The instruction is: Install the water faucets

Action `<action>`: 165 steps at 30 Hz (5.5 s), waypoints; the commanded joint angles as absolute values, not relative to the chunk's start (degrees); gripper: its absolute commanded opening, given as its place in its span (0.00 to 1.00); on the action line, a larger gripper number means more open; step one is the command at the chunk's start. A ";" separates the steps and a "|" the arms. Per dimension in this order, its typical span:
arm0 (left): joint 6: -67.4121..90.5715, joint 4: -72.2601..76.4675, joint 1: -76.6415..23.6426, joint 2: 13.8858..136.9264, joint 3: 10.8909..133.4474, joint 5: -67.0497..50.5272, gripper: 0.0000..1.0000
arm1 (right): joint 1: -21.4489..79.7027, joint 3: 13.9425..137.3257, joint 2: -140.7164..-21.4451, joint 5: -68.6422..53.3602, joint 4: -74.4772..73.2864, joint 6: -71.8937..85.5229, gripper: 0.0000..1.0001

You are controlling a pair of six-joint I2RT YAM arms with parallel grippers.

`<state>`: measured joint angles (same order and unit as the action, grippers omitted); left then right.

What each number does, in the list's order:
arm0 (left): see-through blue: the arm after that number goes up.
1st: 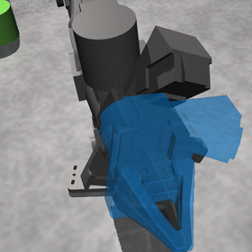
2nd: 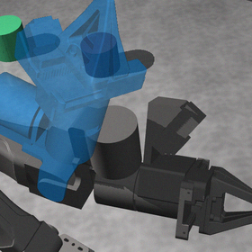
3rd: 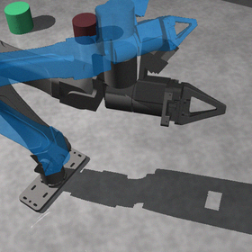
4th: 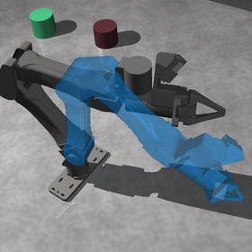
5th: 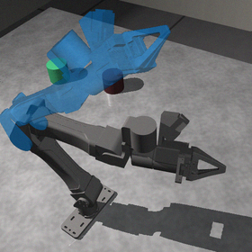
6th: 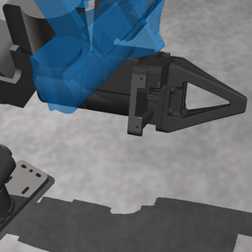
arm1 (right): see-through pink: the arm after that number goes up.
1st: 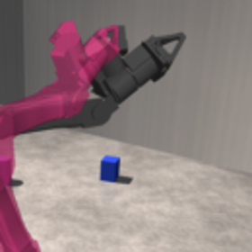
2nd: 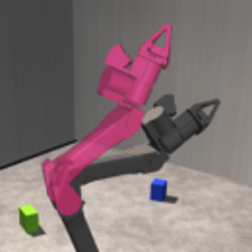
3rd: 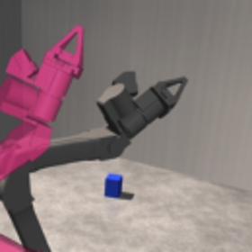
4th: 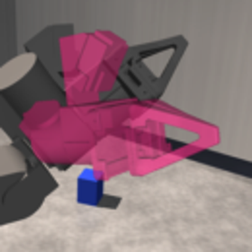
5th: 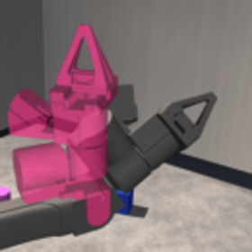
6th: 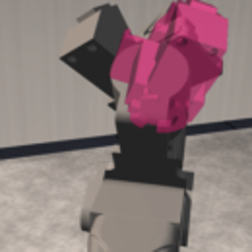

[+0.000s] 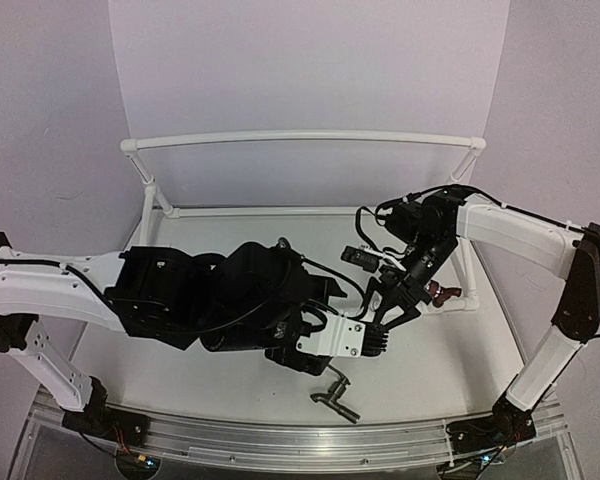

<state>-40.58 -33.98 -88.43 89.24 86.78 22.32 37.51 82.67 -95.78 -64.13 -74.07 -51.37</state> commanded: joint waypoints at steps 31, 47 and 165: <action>-40.25 -44.98 -82.01 100.57 100.69 9.02 0.56 | 43.92 87.06 -101.49 -67.20 -77.40 -50.21 0.45; -39.61 -47.26 -81.57 103.55 102.78 7.48 0.41 | 44.21 87.94 -102.82 -67.56 -77.37 -49.72 0.45; 1.34 -22.37 -73.92 78.37 53.84 13.01 0.98 | 30.58 77.32 -84.96 -41.26 -48.63 -22.42 0.90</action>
<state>4.47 -18.77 -72.29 76.35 49.07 11.23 28.04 79.13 -82.99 -38.26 -43.16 -15.09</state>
